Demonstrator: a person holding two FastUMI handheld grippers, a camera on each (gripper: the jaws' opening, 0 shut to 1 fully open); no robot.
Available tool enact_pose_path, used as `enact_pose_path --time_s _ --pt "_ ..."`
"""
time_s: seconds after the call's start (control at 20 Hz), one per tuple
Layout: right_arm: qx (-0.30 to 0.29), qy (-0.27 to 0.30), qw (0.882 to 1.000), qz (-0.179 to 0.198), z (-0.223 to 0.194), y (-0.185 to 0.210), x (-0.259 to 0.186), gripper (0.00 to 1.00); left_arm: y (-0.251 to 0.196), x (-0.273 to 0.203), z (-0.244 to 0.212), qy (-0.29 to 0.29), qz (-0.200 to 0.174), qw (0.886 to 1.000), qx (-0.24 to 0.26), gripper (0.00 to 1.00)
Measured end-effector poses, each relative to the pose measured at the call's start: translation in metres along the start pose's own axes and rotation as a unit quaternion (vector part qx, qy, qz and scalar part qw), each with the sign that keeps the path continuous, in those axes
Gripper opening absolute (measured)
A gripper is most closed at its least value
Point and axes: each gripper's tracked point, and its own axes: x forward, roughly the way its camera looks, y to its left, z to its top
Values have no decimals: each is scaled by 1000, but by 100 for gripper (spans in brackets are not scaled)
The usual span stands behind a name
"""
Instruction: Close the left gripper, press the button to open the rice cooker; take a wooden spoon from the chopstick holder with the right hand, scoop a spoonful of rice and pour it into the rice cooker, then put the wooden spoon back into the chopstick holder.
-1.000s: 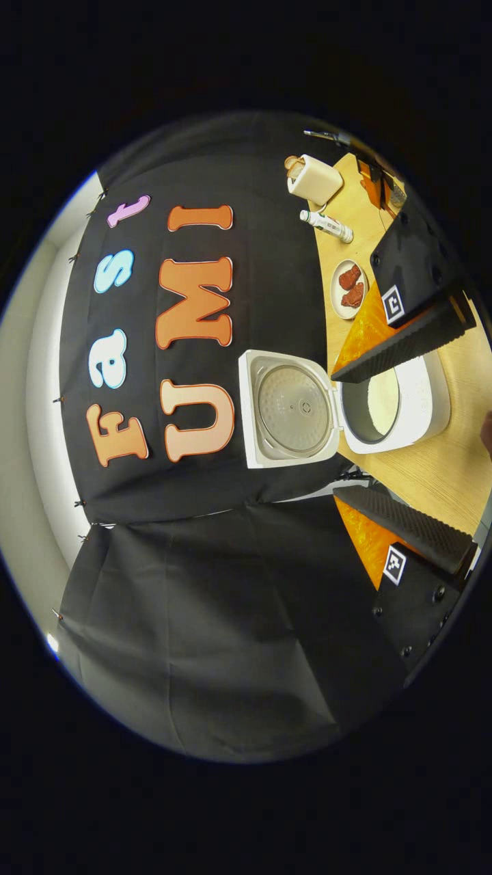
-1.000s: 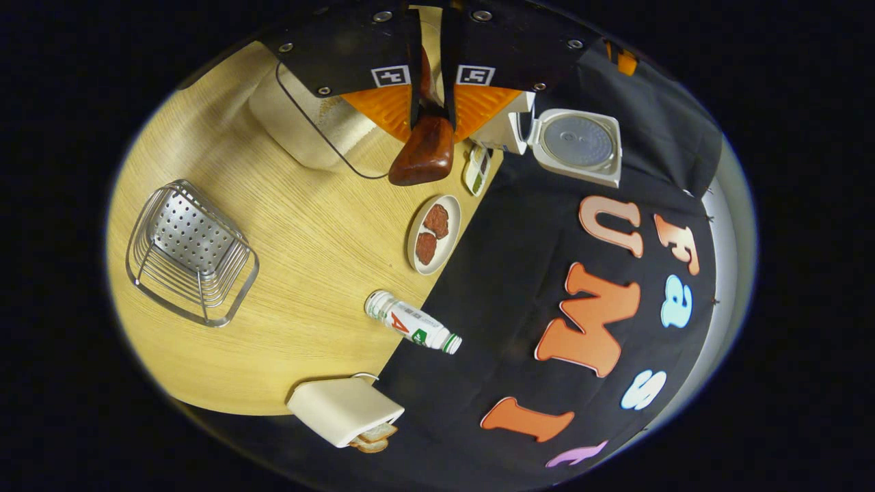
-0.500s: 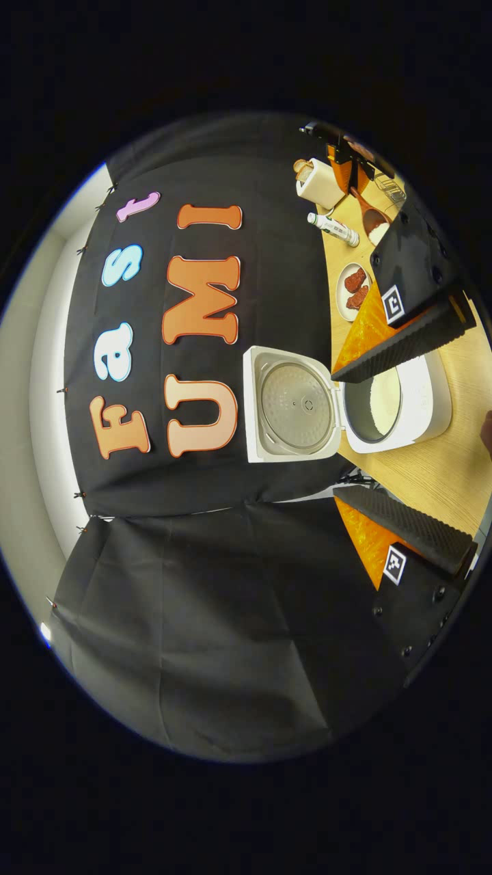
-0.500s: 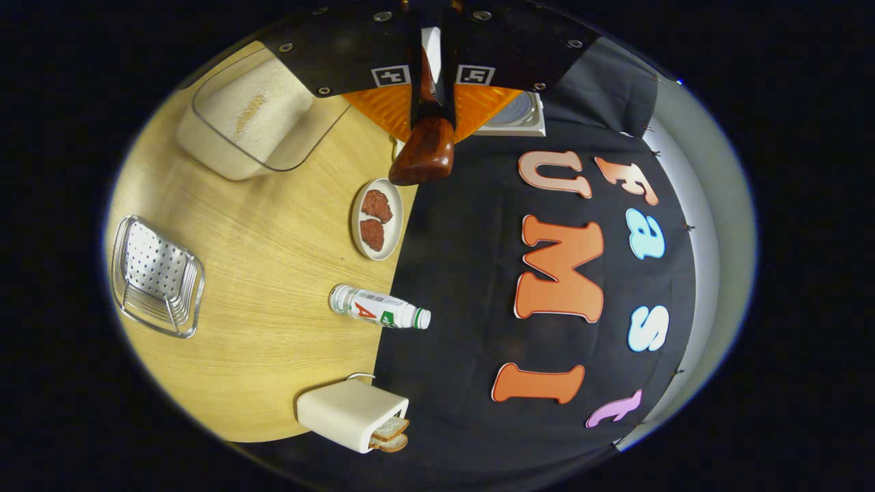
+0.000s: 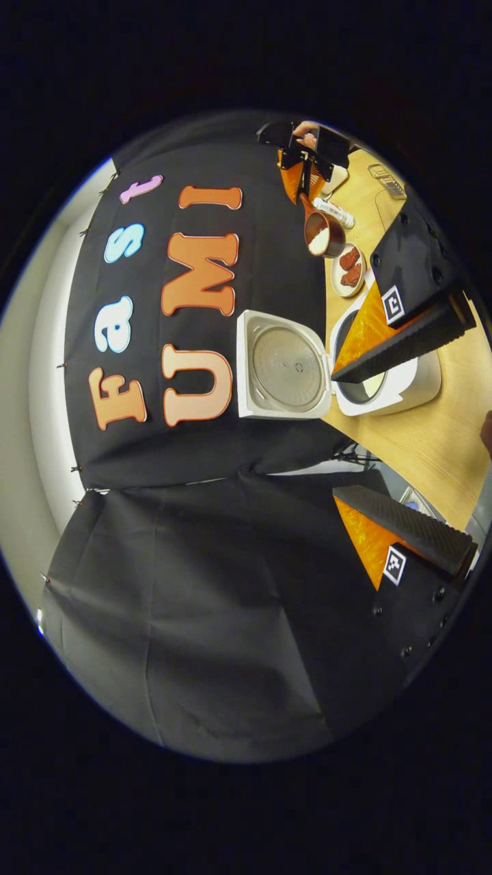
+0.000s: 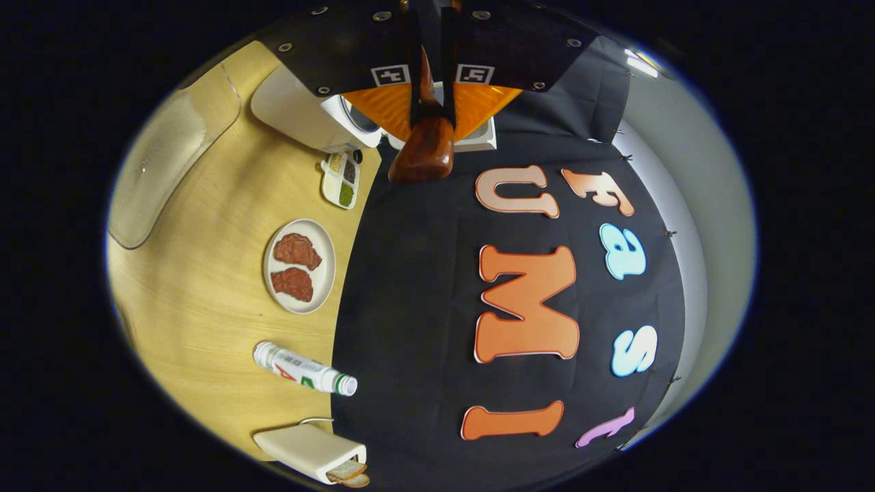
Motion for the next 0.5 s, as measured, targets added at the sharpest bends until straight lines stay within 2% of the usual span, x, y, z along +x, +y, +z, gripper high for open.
enact_pose_path --time_s 0.3,0.5 --pt "-48 68 997 -1 -41 23 68 10 30 -27 -5 0 89 996 -13 99" --pt "-120 78 990 -6 -52 34 101 10 32 -44 -4 3 128 992 -15 99"
